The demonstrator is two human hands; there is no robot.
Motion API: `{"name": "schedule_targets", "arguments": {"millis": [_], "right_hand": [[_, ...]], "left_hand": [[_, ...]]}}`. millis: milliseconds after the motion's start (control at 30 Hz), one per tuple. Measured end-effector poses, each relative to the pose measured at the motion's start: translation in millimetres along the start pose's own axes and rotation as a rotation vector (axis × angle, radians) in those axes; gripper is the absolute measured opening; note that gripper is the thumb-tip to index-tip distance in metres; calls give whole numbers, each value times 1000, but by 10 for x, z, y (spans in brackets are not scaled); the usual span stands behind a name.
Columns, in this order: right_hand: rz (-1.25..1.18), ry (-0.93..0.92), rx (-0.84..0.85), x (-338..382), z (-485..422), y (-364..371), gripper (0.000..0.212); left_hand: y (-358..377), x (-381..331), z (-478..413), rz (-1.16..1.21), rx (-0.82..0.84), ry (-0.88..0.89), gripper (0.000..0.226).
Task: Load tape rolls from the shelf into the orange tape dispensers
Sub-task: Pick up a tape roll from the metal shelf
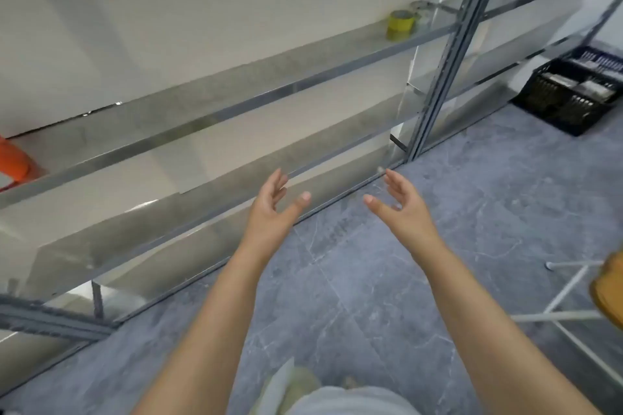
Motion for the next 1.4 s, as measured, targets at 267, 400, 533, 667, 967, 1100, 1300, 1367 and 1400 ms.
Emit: {"name": "schedule_targets", "arguments": {"millis": [267,400,533,667,967,1100,1300,1367,1400], "right_hand": [[-21,21,-104,-93,-383,-431,66],[-11,17,-158,-61,-789,-584,65],[-2,3,-193,102,-1249,-713,66],[15,1,-219,207,-1608,-843,65],[120,34,-163,53,-2280,-1178,63],[116,-13,-103,-3,-2753,-1477,59],[82,-87,-71,-140,-3278,-2096,60],[91,-95,-55,-191,-3418,-2326,61],[93,-96,-49,-213,-3490,-2440,61]], "left_hand": [[533,-103,-639,-7,107,17,69],[757,-130,-1089,-5,148,27,69],[931,-264,-1630,21,175,49,67],[1153,-350,-2075,41,233,51,65],[1776,-414,-2712,31,289,52,61],[2170,-478,-3029,7,251,79,58],[2925,-521,-3340,-52,226,107,59],[3148,-529,-3447,-41,210,98,59],[3251,-530,-3508,-27,191,90,57]]}}
Point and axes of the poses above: each hand's wrist, its own z-axis away from the middle knuckle, its own y-axis out of the palm, x = y × z, the point moved 4 cm from there along -z, towards the middle knuckle, and after that the axes turned 1 degree about z, right-handed, at the moved point
